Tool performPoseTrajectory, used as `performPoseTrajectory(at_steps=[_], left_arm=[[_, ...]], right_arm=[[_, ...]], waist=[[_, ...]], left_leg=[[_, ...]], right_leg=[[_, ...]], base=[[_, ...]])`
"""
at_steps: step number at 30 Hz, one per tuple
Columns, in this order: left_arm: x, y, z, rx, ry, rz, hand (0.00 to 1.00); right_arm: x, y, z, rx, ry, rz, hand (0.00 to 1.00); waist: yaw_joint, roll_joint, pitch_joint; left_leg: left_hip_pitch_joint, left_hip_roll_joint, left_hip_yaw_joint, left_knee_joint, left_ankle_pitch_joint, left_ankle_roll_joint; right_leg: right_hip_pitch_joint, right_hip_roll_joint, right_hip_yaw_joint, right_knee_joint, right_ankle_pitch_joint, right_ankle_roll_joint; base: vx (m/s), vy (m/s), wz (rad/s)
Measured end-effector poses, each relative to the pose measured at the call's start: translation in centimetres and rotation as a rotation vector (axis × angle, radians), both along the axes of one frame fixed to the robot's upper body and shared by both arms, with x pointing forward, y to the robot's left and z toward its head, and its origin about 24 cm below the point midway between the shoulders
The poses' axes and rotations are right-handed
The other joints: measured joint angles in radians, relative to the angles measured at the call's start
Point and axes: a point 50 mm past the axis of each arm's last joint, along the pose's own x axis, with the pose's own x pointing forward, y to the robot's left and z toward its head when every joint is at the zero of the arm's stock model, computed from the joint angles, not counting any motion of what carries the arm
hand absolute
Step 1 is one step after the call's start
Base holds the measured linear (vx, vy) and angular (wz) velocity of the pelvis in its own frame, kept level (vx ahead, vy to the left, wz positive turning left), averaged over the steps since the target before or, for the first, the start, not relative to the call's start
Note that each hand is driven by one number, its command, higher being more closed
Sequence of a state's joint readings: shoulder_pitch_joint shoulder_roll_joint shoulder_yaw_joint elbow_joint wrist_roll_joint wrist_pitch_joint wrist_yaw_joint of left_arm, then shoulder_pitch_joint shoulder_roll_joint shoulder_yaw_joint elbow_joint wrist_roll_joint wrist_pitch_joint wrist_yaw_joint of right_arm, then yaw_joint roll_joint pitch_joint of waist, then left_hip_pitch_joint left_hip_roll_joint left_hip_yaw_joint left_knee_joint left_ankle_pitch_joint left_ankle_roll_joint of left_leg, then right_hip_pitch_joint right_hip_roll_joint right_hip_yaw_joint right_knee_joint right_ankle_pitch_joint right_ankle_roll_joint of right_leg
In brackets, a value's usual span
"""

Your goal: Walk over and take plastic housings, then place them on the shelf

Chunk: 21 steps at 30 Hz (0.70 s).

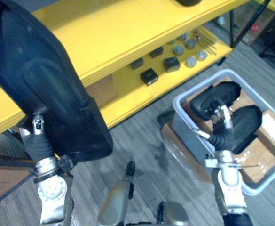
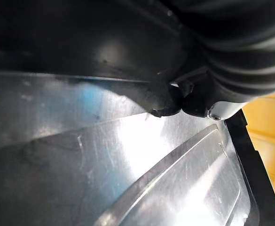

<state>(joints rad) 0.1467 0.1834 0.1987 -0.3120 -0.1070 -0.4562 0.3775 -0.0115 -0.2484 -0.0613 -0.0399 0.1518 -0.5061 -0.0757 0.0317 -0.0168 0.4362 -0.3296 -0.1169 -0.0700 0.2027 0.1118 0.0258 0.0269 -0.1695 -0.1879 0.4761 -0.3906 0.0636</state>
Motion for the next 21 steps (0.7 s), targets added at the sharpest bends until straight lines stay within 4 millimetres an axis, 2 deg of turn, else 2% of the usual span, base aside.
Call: performPoseTrajectory(at_steps=[3,6,9,10,11,12,13,14,16,17,19,21], left_arm=[[-0.1,0.2,0.0,-0.006,0.000,0.023,1.00],[-0.4,0.7,-0.1,0.002,0.004,0.073,1.00],[-1.2,1.5,-0.5,0.003,0.022,0.132,1.00],[-1.6,2.0,-0.7,0.000,0.030,0.163,1.00],[-2.0,2.5,-0.8,0.005,0.041,0.188,1.00],[-2.3,2.8,-0.9,0.009,0.050,0.206,1.00],[-2.4,3.0,-0.9,0.011,0.053,0.214,1.00],[-2.4,3.0,-0.9,0.015,0.056,0.214,1.00],[-2.6,3.1,-0.7,0.031,0.054,0.218,1.00],[-2.9,3.3,-0.5,0.057,0.057,0.230,1.00],[-3.3,3.8,-0.3,0.068,0.060,0.248,1.00],[-3.4,4.0,-0.1,0.076,0.057,0.247,1.00]], right_arm=[[-0.2,-0.1,0.5,0.010,-0.028,-0.016,0.00],[-0.5,-0.5,0.6,0.022,-0.053,-0.051,0.00],[-0.6,-1.0,0.9,0.030,-0.078,-0.093,0.00],[-0.7,-1.3,0.9,0.036,-0.081,-0.125,0.00],[-0.9,-1.7,0.8,0.049,-0.082,-0.157,0.00],[-1.2,-2.0,0.6,0.047,-0.075,-0.185,0.00],[-1.3,-2.1,0.6,0.053,-0.078,-0.200,0.00],[-1.7,-2.8,0.5,0.063,-0.077,-0.241,0.00],[-2.1,-3.6,0.5,0.074,-0.081,-0.290,0.00],[-2.5,-4.5,0.5,0.081,-0.089,-0.336,0.00],[-3.0,-5.5,0.6,0.076,-0.092,-0.376,0.00],[-3.4,-6.1,0.7,0.066,-0.098,-0.400,0.00]], waist=[[-0.001,0.016,0.020],[-0.004,0.020,0.031],[0.009,0.010,0.036],[0.011,0.001,0.040],[0.011,-0.013,0.045],[0.008,-0.012,0.043],[0.005,-0.011,0.042],[-0.002,-0.021,0.036],[-0.010,-0.024,0.024],[-0.017,-0.031,0.015],[-0.017,-0.029,-0.021],[-0.017,-0.018,-0.054]], left_leg=[[-0.006,-0.001,0.001,0.002,0.000,0.000],[-0.009,-0.012,0.005,0.015,0.000,-0.001],[-0.003,-0.015,0.024,0.030,-0.009,0.005],[-0.006,-0.022,0.029,0.064,-0.035,0.008],[-0.020,-0.022,0.062,0.159,-0.097,0.043],[-0.030,-0.012,0.081,0.242,-0.174,0.044],[-0.040,-0.012,0.078,0.280,-0.203,0.039],[-0.038,-0.019,0.049,0.320,-0.241,0.047],[-0.017,-0.017,0.015,0.318,-0.256,0.057],[0.026,-0.009,-0.014,0.289,-0.256,0.058],[0.058,0.005,-0.039,0.271,-0.268,0.059],[0.089,0.028,-0.063,0.257,-0.285,0.055]], right_leg=[[-0.005,-0.001,0.000,0.001,-0.009,-0.010],[0.007,-0.006,-0.004,-0.005,-0.054,-0.011],[0.021,-0.019,-0.004,-0.008,-0.066,-0.022],[0.039,-0.023,-0.005,-0.016,-0.073,-0.030],[0.070,-0.031,-0.016,-0.028,-0.072,-0.031],[0.077,-0.016,-0.006,0.023,-0.062,-0.024],[0.060,-0.014,0.012,0.094,-0.057,-0.029],[-0.020,-0.014,0.057,0.278,0.008,-0.063],[-0.070,0.002,0.074,0.386,0.135,-0.058],[-0.087,0.017,0.092,0.421,0.135,-0.048],[-0.107,0.050,0.108,0.323,0.064,-0.034],[-0.134,0.080,0.114,0.182,0.049,-0.029]], base=[[-0.04,-0.002,-0.02],[-0.03,-0.030,0.10],[0.03,-0.001,0.00],[0.11,0.019,0.01],[0.18,0.011,0.02],[0.15,0.017,0.05],[0.20,0.041,0.30],[0.21,0.071,0.47],[0.29,0.064,0.47],[0.25,0.025,0.35],[0.28,0.014,0.24],[0.31,0.004,0.24]])
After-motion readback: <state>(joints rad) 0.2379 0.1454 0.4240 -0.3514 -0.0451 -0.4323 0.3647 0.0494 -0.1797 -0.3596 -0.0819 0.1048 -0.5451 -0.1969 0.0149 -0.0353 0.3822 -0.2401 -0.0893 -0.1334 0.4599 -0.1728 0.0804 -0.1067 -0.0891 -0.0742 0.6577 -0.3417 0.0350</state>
